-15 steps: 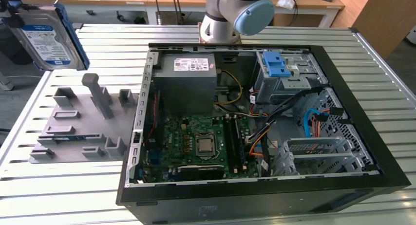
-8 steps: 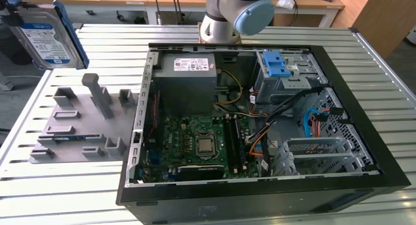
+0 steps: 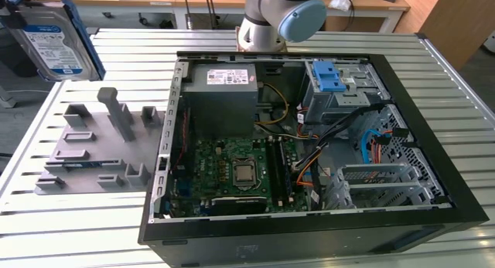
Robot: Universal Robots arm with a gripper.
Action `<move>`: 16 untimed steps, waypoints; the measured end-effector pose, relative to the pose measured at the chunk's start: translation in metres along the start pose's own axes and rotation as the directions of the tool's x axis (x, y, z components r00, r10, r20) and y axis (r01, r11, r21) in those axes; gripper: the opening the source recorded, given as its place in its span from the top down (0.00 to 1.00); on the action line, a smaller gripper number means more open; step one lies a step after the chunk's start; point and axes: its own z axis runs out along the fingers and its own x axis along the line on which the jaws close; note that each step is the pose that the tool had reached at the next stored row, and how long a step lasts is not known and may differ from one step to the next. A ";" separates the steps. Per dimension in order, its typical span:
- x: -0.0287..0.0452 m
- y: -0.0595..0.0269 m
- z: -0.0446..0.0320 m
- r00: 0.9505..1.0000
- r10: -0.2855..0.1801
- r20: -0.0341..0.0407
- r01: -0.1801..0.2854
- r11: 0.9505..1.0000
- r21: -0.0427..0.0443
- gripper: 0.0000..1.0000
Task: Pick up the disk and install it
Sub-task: 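Pick up the disk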
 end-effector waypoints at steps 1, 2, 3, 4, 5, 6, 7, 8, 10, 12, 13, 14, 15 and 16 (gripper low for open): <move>-0.0001 0.0000 -0.0006 1.000 0.000 0.000 0.000 1.000 0.000 0.64; -0.0001 0.0000 -0.0011 1.000 0.000 0.000 0.000 1.000 0.000 0.64; -0.0001 0.0000 -0.0017 1.000 0.000 0.000 0.000 1.000 0.000 0.64; -0.0001 0.0001 -0.0023 1.000 0.000 0.000 0.000 1.000 0.000 0.64; -0.0002 0.0001 -0.0029 1.000 0.000 0.000 0.000 1.000 0.000 0.64; -0.0002 0.0001 -0.0034 1.000 0.000 0.000 0.000 1.000 0.000 0.64; -0.0002 0.0001 -0.0039 1.000 0.000 0.000 0.000 1.000 0.000 0.64; -0.0002 0.0001 -0.0045 1.000 0.000 0.000 0.000 1.000 0.000 0.64; -0.0003 0.0001 -0.0055 1.000 0.000 0.000 0.000 1.000 0.000 0.64; -0.0003 0.0002 -0.0066 1.000 0.000 0.000 0.000 1.000 0.000 0.64; -0.0004 0.0002 -0.0072 1.000 0.000 0.000 0.000 1.000 0.000 0.64; -0.0004 0.0002 -0.0077 1.000 0.000 0.000 0.000 1.000 0.000 0.64; -0.0004 0.0002 -0.0082 1.000 0.000 0.000 0.000 1.000 0.000 0.64; -0.0005 0.0002 -0.0088 1.000 0.000 0.000 0.000 1.000 0.000 0.64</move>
